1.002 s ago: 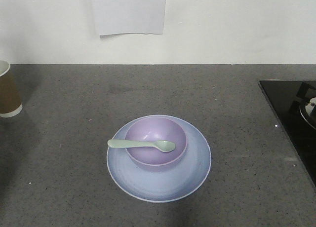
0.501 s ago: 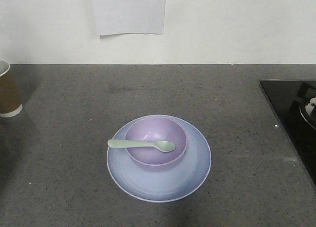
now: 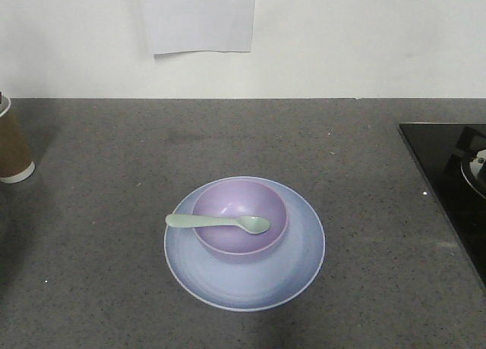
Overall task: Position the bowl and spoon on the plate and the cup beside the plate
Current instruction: 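Move the left gripper down over the brown paper cup rim, then grip the cup rim with the left gripper and lift it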
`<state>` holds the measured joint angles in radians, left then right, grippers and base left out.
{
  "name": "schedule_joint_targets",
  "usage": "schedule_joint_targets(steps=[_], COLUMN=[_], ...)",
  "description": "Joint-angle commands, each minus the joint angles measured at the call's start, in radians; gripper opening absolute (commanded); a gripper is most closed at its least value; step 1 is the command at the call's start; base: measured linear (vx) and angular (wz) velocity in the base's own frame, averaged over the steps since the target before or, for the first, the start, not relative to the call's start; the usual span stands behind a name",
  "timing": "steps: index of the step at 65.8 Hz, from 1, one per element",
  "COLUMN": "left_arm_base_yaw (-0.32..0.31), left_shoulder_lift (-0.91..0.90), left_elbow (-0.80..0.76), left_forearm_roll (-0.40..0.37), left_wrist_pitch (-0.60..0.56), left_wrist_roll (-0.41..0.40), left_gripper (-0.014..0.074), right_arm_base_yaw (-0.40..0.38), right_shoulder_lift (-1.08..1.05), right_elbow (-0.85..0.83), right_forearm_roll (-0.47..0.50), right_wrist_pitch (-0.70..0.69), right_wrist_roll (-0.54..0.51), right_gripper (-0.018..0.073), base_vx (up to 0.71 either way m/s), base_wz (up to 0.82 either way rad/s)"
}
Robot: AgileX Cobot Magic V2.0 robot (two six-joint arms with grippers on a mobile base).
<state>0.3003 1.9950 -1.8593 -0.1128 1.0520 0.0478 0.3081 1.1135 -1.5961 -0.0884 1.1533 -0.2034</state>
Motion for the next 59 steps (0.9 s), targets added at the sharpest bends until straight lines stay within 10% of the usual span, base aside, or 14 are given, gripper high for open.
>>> schedule_joint_targets(steps=[1,34,59], left_arm_base_yaw=[-0.005,-0.139,-0.328], left_shoulder_lift=[-0.087,-0.396,-0.446], left_elbow=[-0.027,-0.026,0.210], left_forearm_roll=[-0.036,-0.305,-0.272], left_wrist_pitch=[-0.011,0.201,0.201], left_wrist_roll=[0.031,0.220,0.227], left_gripper=[-0.0008,-0.0008,-0.0008], right_arm_base_yaw=[-0.006,-0.006,-0.006], right_shoulder_lift=[-0.009,-0.009,0.021], right_elbow=[-0.026,-0.026,-0.026], right_forearm_roll=[-0.006,-0.005,-0.005], right_wrist_pitch=[-0.059,-0.040,0.006], right_wrist_roll=[-0.011,0.011,0.012], right_gripper=[-0.0006,-0.0006,-0.0006], base_vx=[0.00,0.00,0.00], base_wz=[0.00,0.00,0.00])
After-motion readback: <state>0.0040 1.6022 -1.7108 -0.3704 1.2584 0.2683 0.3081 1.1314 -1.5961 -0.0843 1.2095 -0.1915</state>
